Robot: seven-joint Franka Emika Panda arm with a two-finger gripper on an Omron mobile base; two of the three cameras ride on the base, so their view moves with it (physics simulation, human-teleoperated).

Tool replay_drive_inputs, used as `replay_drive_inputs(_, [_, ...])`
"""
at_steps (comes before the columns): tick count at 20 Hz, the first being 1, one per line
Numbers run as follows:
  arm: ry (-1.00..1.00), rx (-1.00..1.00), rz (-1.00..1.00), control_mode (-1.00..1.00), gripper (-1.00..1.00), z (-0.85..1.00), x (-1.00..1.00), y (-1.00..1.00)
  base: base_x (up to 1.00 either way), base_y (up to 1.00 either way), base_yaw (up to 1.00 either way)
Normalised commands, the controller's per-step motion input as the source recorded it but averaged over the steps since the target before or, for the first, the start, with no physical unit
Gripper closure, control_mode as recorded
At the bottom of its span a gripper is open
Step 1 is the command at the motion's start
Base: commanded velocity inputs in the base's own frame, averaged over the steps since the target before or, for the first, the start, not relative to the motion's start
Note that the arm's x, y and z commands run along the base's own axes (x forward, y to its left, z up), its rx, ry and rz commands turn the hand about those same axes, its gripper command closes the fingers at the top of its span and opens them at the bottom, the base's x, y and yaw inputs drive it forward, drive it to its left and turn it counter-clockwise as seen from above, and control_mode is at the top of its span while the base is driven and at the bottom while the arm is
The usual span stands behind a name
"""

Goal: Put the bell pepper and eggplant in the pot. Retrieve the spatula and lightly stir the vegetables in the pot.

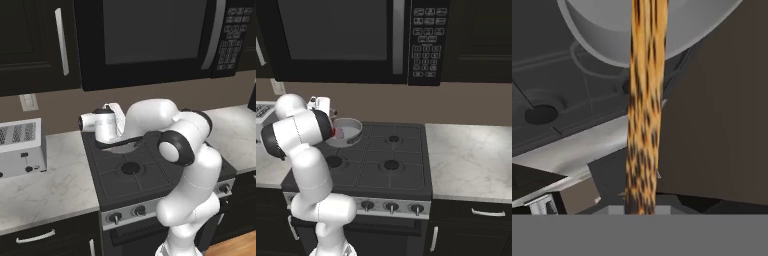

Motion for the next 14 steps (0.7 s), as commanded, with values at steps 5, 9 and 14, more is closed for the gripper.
replay_drive_inputs(5, [0.01,-0.02,0.0,-1.0,1.0,0.0,0.33,-0.08,0.0,0.0,0.0])
replay_drive_inputs(9, [0.07,-0.04,0.0,-1.0,1.0,0.0,0.31,-0.22,0.0,0.0,0.0])
replay_drive_inputs(14, [0.07,-0.04,-0.01,-1.0,1.0,0.0,0.18,-0.21,0.0,0.0,0.0])
